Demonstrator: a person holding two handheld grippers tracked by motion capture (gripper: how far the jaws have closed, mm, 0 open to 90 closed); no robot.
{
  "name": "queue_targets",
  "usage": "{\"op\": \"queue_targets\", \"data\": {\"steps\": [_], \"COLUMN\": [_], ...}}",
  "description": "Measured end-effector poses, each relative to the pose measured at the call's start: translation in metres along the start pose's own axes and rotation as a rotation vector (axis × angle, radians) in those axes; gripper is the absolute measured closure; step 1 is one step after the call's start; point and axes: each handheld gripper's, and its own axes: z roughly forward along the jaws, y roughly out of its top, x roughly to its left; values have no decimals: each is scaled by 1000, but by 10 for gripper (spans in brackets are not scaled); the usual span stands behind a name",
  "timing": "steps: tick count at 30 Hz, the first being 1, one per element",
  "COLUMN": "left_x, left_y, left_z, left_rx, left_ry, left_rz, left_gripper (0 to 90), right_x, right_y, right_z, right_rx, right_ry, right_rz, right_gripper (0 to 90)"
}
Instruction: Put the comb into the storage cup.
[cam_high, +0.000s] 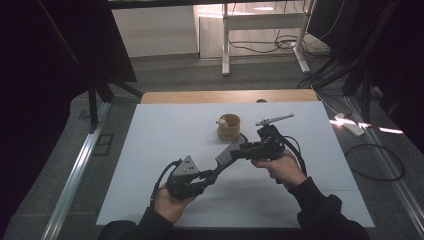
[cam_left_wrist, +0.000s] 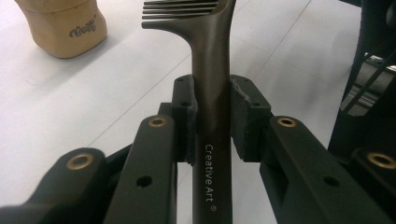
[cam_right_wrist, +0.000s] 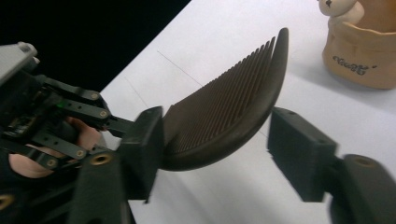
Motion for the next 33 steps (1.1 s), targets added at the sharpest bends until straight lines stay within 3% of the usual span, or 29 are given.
{"op": "queue_targets", "data": {"steps": [9, 14, 19, 21, 27, 33], "left_x": [-2, -1, -2, -1, 1, 3], "left_y": [-1, -1, -1, -1, -2, -3], "left_z": [2, 1, 4, 6, 8, 8], "left_rx": [11, 12, 27, 45, 46, 42], "left_ry": [30, 34, 41, 44, 27, 21], "left_rz": [26, 26, 41, 51, 33, 17], "left_gripper": [718, 718, 717, 716, 700, 553], "right_x": [-9, -11, -15, -15, -13, -12], "right_y": [-1, -2, -1, -2, -2, -1], "right_z": [-3, -3, -3, -2, -1, -3], "right_rx": [-23, -23, -21, -11, -2, -21], "right_ry": [98, 122, 227, 249, 236, 210], "right_rz": [86, 98, 192, 201, 208, 184], "right_gripper": [623, 708, 811, 840, 844, 844]}}
